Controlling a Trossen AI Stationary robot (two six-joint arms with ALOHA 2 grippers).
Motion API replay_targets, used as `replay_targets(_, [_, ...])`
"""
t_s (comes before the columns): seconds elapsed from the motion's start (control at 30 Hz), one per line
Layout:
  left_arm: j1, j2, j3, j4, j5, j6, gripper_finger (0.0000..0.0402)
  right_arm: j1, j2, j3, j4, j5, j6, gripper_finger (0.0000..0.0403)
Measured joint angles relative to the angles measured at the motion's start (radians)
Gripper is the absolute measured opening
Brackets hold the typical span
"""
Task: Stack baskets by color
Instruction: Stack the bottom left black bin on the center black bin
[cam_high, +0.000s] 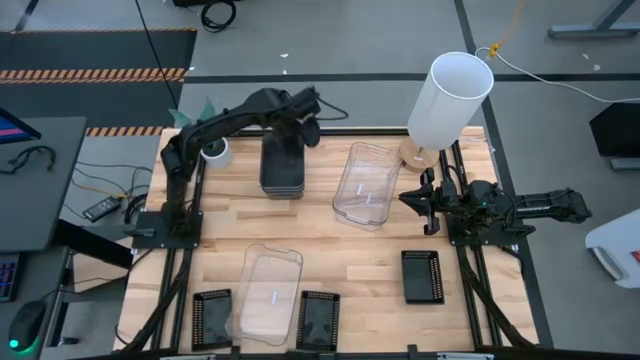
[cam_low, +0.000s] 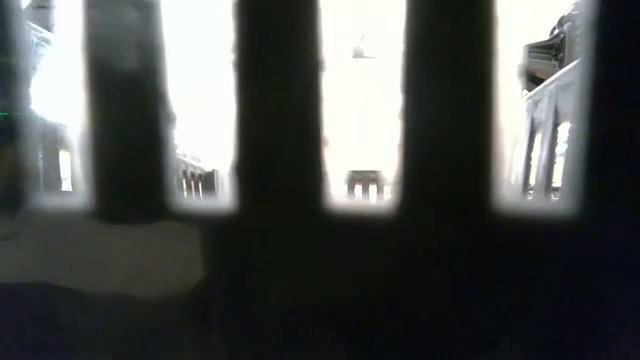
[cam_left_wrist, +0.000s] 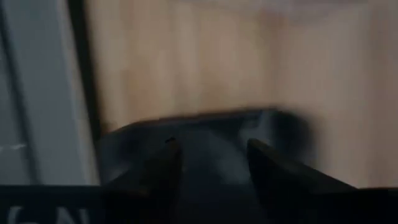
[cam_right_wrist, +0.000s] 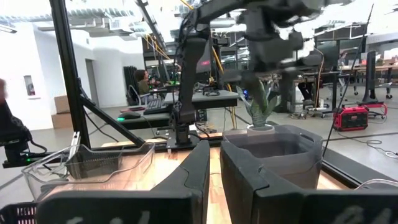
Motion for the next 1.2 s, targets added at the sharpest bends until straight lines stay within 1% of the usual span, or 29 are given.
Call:
replay_targets(0.07, [-0.041,-0.011,0.0,0.0,0.041,-0.118,0.0169,0.0,0.0,0.0,0.0,0.0,0.0,0.0045])
replay_targets(0.13, [-0.084,-0.014,0.0,-0.003,0.061,-0.233,0.0157,0.0,0.0,0.0,0.0,0.0,0.0,0.0045])
replay_targets(0.2, [-0.132,-0.014,0.0,-0.016,0.062,-0.293,0.0147,0.0,0.0,0.0,0.0,0.0,0.0,0.0045])
replay_targets(0.4, [-0.314,-0.017,0.0,-0.043,0.062,-0.298,0.0121,0.0,0.0,0.0,0.0,0.0,0.0,0.0045])
replay_targets(0.6, [-0.472,-0.022,-0.012,-0.045,0.06,-0.319,0.0111,0.0,0.0,0.0,0.0,0.0,0.0,0.0045])
replay_targets(0.67, [-0.52,-0.035,-0.062,-0.022,0.056,-0.337,0.0108,0.0,0.0,0.0,0.0,0.0,0.0,0.0045])
replay_targets(0.73, [-0.566,-0.069,-0.153,0.015,0.017,-0.367,0.0102,0.0,0.0,0.0,0.0,0.0,0.0,0.0045])
replay_targets(0.83, [-0.623,-0.183,-0.318,0.137,-0.025,-0.453,0.0091,0.0,0.0,0.0,0.004,0.0,0.0,0.0045])
replay_targets(0.9, [-0.658,-0.262,-0.422,0.229,-0.029,-0.535,0.0083,0.0,0.0,0.0,0.005,0.001,0.0,0.0045])
replay_targets(0.97, [-0.701,-0.334,-0.504,0.281,-0.032,-0.627,0.0074,0.0,0.0,0.0,0.008,0.002,0.0,0.0045])
replay_targets(1.07, [-0.775,-0.427,-0.587,0.308,-0.036,-0.78,0.0064,0.0,0.0,0.0,0.008,0.003,0.0,0.0045])
replay_targets(1.2, [-0.888,-0.511,-0.673,0.278,-0.062,-0.985,0.0054,0.0,0.0,0.0,0.008,0.004,0.0,0.0045])
